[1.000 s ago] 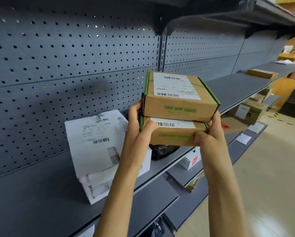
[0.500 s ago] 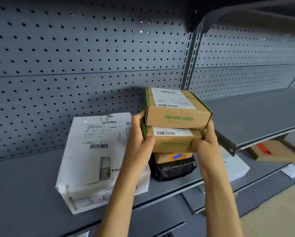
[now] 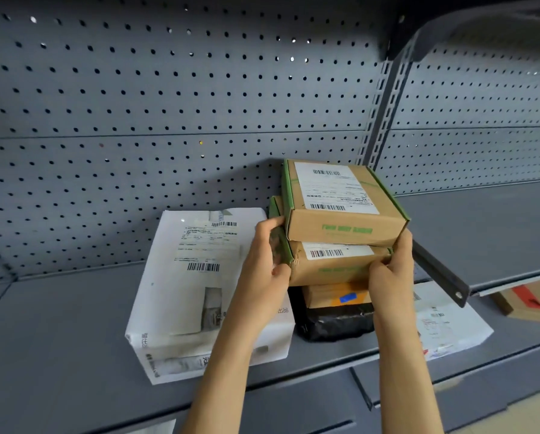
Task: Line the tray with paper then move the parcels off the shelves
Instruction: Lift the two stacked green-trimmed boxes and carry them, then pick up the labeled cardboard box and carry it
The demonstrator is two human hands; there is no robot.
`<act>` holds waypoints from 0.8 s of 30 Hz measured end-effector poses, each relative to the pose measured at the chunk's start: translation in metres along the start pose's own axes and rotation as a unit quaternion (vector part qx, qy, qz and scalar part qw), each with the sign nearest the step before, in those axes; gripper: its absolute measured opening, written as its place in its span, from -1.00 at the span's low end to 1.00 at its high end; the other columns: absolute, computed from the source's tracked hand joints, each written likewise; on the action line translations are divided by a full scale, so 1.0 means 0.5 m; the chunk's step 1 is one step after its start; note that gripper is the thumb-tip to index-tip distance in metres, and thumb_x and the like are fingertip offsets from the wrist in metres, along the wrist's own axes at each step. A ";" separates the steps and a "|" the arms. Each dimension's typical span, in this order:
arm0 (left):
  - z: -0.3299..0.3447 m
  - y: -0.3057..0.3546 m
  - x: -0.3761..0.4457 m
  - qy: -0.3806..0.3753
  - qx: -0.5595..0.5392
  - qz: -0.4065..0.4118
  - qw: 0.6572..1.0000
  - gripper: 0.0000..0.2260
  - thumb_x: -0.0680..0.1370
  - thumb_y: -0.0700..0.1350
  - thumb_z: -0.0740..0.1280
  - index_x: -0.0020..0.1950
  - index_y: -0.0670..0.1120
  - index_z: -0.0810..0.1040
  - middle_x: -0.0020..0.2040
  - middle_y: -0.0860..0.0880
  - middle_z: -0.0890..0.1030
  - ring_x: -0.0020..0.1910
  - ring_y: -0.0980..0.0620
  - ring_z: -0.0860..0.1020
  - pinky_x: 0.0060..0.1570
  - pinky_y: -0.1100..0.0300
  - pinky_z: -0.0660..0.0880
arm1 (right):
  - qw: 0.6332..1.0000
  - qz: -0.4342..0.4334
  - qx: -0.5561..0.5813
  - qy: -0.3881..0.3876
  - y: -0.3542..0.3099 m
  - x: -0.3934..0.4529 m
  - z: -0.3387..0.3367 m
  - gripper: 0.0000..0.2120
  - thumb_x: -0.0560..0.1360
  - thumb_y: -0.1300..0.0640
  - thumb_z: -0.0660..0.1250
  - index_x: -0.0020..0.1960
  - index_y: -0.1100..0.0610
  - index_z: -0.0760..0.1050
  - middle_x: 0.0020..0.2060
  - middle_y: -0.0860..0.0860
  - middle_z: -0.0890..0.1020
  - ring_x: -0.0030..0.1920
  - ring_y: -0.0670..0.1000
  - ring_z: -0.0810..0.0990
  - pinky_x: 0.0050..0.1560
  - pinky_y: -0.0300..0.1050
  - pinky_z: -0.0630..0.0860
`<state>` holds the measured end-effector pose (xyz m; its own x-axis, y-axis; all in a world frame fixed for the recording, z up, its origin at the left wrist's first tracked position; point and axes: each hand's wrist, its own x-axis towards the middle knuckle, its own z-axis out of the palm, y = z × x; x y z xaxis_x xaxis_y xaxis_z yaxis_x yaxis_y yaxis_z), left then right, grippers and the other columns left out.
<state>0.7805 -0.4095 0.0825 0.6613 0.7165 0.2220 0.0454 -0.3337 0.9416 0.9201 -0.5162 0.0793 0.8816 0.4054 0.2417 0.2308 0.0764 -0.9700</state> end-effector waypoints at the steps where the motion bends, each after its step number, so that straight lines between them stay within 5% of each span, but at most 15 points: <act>1: -0.005 0.000 -0.006 0.000 -0.007 0.003 1.000 -0.41 0.55 -0.44 0.15 0.42 0.13 0.28 0.37 0.16 0.47 0.34 0.27 0.48 0.34 0.18 0.42 | 1.000 -0.004 0.008 0.012 -0.001 -0.005 0.002 -0.25 0.47 0.57 -0.02 0.53 0.03 0.29 0.23 -0.11 0.57 0.07 -0.40 0.52 0.00 -0.55 0.43; 7: -0.068 0.017 -0.059 0.007 -0.039 0.039 0.998 -0.64 0.60 -0.38 0.19 0.26 0.00 0.50 0.13 0.06 0.67 0.08 0.16 0.66 0.14 0.32 0.52 | 0.985 -0.074 0.091 0.130 -0.013 -0.053 0.025 -0.36 0.54 0.49 0.12 0.52 0.03 0.32 0.43 -0.10 0.47 0.48 -0.10 0.40 0.52 -0.04 0.35; 10: -0.102 0.021 -0.091 0.024 -0.055 0.042 0.997 -0.69 0.59 -0.37 0.20 0.16 -0.04 0.58 0.03 0.02 0.71 0.03 0.09 0.68 0.18 0.15 0.55 | 0.966 -0.156 0.095 0.182 -0.037 -0.090 0.044 -0.41 0.48 0.49 0.11 0.45 0.16 0.38 0.34 -0.13 0.51 0.42 -0.16 0.44 0.48 -0.11 0.35; 12: -0.130 0.016 -0.111 0.043 -0.065 0.041 0.996 -0.71 0.60 -0.37 0.20 0.13 -0.06 0.60 -0.01 0.00 0.71 0.01 0.07 0.69 0.15 0.16 0.56 | 0.956 -0.202 0.115 0.181 -0.062 -0.116 0.064 -0.50 0.45 0.51 0.09 0.34 0.25 0.43 0.26 0.03 0.55 0.35 0.01 0.53 0.33 -0.16 0.44; 17: -0.233 0.006 -0.185 0.087 -0.080 0.031 0.993 -0.76 0.61 -0.38 0.20 0.11 -0.16 0.61 -0.03 -0.09 0.71 -0.01 0.04 0.68 0.04 0.28 0.55 | 0.975 -0.172 0.138 0.035 -0.116 -0.207 0.147 -0.66 0.51 0.43 0.10 0.11 0.15 0.53 0.01 0.13 0.64 -0.04 0.01 0.61 -0.03 -0.17 0.51; 24: -0.452 0.008 -0.325 0.173 -0.050 0.025 0.983 -0.78 0.63 -0.31 0.21 0.10 -0.10 0.62 -0.06 -0.03 0.71 -0.02 0.08 0.69 0.08 0.23 0.58 | 0.964 -0.120 0.116 -0.205 -0.177 -0.383 0.337 -0.63 0.56 0.42 0.13 -0.02 0.05 0.59 -0.14 -0.10 0.67 -0.16 -0.08 0.62 -0.13 -0.27 0.49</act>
<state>0.5039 -0.3890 0.1073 0.3659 0.8723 0.3244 -0.0655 -0.3236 0.9439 0.6616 -0.4472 0.1143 0.5668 0.6734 0.4746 0.2671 0.3948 -0.8791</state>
